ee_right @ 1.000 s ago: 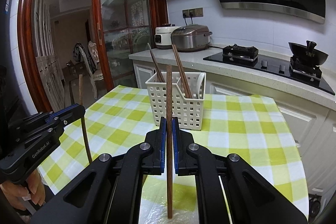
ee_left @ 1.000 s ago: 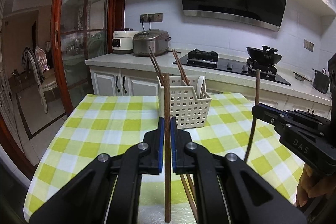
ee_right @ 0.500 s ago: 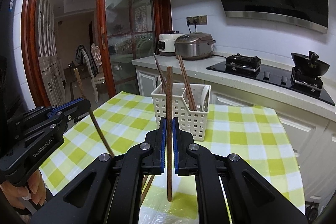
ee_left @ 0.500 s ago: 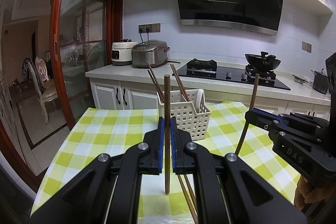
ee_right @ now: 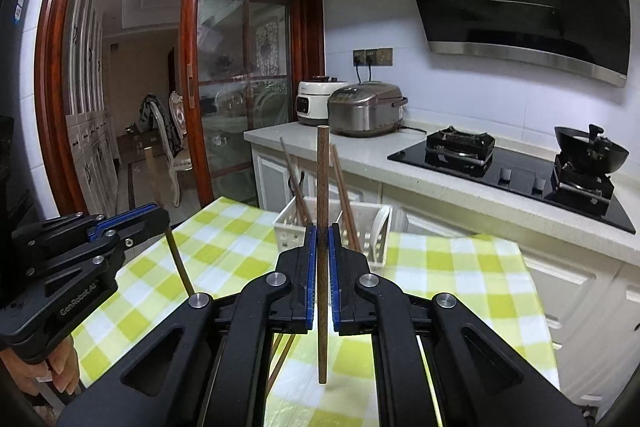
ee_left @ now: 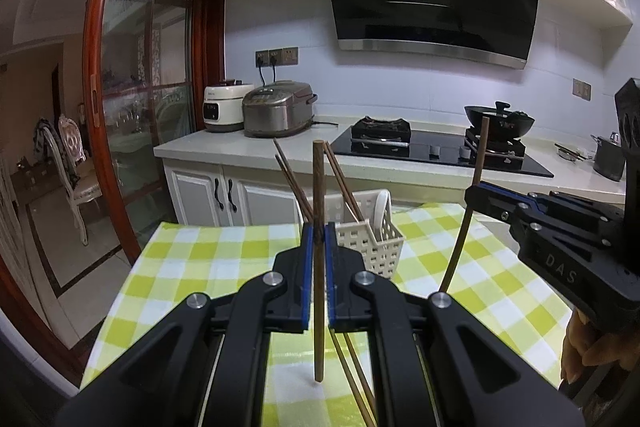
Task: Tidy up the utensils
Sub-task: 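Lift both held chopsticks upright and carry them above the caddy, then lower both chopsticks into the caddy and open both tools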
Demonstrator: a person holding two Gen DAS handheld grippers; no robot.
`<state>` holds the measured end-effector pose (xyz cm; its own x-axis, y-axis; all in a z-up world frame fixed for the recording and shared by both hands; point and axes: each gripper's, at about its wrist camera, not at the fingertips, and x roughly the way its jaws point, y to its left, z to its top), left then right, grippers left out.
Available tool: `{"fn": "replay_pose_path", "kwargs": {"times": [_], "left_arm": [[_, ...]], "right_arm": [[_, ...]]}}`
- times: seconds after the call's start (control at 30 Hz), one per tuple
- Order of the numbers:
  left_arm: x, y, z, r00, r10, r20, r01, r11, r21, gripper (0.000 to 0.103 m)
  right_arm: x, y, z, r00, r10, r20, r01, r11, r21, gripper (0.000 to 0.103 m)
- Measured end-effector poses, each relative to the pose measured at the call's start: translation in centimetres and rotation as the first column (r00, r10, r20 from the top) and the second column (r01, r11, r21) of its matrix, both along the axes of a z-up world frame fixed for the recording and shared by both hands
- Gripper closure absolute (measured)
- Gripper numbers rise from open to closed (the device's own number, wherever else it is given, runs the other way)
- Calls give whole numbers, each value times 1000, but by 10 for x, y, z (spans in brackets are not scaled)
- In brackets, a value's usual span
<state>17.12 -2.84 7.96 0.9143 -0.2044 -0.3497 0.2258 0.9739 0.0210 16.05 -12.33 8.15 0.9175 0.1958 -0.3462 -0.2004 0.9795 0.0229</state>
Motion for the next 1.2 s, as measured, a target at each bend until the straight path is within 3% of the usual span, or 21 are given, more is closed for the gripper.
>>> {"fn": "replay_pose_path", "kwargs": {"times": [0.27,0.6,0.73,0.93,1.2], "left_arm": [[28,-3,25,999,9,54,-8,1000,-14,97],[67,-15,84,988,0,156,7,999,-39,97],[92,-20,97,987,-3,162,12,999,-51,97],[131,-28,96,990,0,140,10,997,-72,97],[185,-15,53,1000,19,13,-16,983,-181,97]], "right_arm": [[26,-5,15,1000,-13,27,13,1000,0,97],[59,-9,51,993,-22,112,23,1000,-8,97],[83,-13,58,993,-29,117,30,1000,-6,97],[111,-12,54,995,-17,98,18,1000,-16,97],[150,-5,22,1000,4,-14,-5,999,-49,97]]}}
